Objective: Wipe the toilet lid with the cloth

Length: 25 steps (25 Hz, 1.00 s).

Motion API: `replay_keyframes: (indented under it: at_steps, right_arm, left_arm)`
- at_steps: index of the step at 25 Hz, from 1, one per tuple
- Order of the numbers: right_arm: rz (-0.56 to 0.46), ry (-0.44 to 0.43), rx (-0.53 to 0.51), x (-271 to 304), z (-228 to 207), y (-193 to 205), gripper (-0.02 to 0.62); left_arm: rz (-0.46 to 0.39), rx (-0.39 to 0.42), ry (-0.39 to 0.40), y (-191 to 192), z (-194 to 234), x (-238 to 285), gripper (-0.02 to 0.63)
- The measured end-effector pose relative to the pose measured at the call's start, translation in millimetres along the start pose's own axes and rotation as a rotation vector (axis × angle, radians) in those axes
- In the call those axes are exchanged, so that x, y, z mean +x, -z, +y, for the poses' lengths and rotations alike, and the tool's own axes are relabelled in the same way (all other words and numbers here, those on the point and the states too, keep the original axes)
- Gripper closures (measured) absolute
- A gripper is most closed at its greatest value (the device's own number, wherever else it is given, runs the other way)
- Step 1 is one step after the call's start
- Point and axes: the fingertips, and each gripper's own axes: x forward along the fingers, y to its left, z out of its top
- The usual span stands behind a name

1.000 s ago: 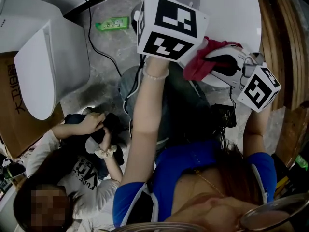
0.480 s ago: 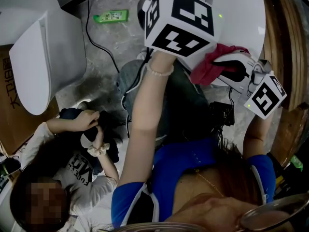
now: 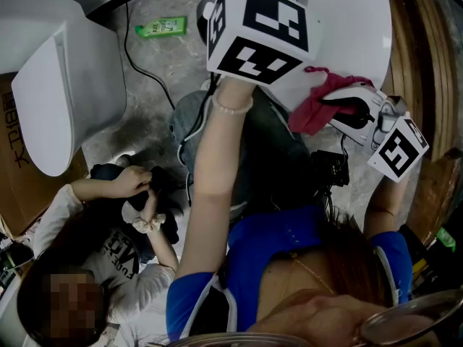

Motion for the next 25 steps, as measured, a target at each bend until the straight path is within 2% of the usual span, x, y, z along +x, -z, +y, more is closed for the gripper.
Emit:
replay_keyframes:
  at_steps: [19,25]
  right_arm:
    - [0.012,-0.017,0.063,-19.9,20.5,16.3,0.525]
    - [0.012,0.005,0.091,-26.5,17.0,21.7,0.525]
  left_arm:
    - [0.007,0.005,0.001,-0.3,-4.0,0.2,0.603]
    - [0.005,0.008,0.010,-1.9,-8.1,-0.3,0.603]
